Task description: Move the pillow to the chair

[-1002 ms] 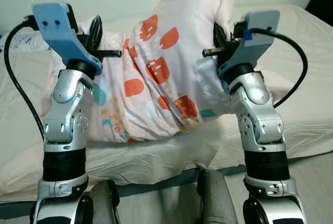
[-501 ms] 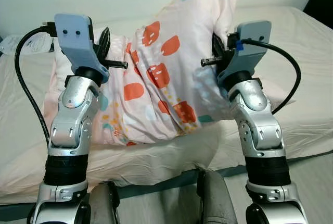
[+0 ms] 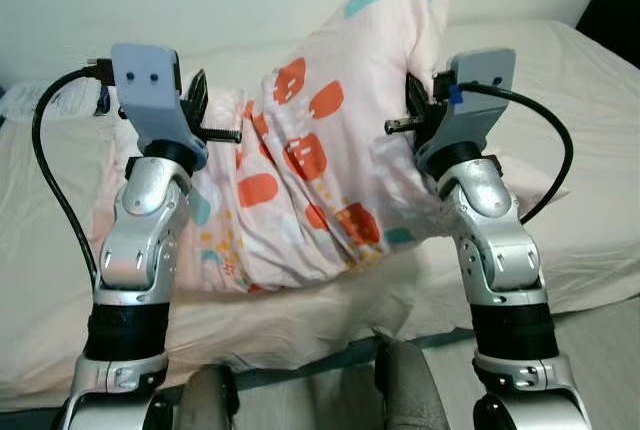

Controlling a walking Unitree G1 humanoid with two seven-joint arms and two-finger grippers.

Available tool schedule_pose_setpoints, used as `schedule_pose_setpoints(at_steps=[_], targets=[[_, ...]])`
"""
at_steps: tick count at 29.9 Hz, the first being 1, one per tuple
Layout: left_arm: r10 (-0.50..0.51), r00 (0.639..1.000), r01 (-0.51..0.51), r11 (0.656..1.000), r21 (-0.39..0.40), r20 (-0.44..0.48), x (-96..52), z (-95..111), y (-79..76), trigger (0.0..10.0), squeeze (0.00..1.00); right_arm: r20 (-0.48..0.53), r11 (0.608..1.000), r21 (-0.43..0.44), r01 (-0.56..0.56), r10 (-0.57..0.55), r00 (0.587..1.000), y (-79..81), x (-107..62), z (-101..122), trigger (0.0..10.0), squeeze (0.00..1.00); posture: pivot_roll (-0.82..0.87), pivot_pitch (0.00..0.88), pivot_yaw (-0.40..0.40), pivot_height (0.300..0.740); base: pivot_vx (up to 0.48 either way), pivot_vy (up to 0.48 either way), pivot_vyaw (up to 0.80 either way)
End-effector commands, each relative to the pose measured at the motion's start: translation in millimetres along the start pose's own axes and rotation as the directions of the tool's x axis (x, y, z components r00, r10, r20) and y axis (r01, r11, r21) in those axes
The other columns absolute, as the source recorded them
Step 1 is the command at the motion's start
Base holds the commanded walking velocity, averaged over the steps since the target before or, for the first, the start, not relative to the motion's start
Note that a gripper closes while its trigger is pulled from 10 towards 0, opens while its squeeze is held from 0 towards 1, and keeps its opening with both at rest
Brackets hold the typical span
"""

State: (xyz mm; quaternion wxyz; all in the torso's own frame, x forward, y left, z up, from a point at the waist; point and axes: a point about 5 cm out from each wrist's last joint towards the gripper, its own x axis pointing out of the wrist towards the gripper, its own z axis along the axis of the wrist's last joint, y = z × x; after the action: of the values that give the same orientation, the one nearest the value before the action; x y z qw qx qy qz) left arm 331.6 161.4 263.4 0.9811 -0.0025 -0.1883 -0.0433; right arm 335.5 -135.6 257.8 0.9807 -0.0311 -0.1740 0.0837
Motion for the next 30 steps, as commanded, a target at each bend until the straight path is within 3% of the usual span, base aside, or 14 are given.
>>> schedule_pose_setpoints(at_steps=[1,22,30], targets=[[-0.012,1.000,0.011,1.000,0.015,0.027,0.2,5.4,-1.5,10.0,0.00,0.055,0.999,-0.013,-0.032,0.033,0.998,7.7,0.6,8.2,10.0,0.00,0.01,0.068,0.027,0.631,0.000,0.000,0.00],[0.004,1.000,-0.004,1.000,0.023,0.008,-3.5,-2.2,4.7,10.0,0.00,0.035,0.999,-0.010,-0.044,0.044,0.998,5.8,-2.0,3.6,10.0,0.00,0.00,0.064,0.019,0.716,0.000,0.000,0.00],[0.079,0.997,-0.079,0.996,0.035,-0.011,-4.9,-7.1,17.4,10.0,0.00,0.026,0.999,0.009,-0.042,0.042,0.999,4.9,-1.1,1.2,10.0,0.00,0.01,0.071,0.017,0.740,0.000,0.000,0.00]])
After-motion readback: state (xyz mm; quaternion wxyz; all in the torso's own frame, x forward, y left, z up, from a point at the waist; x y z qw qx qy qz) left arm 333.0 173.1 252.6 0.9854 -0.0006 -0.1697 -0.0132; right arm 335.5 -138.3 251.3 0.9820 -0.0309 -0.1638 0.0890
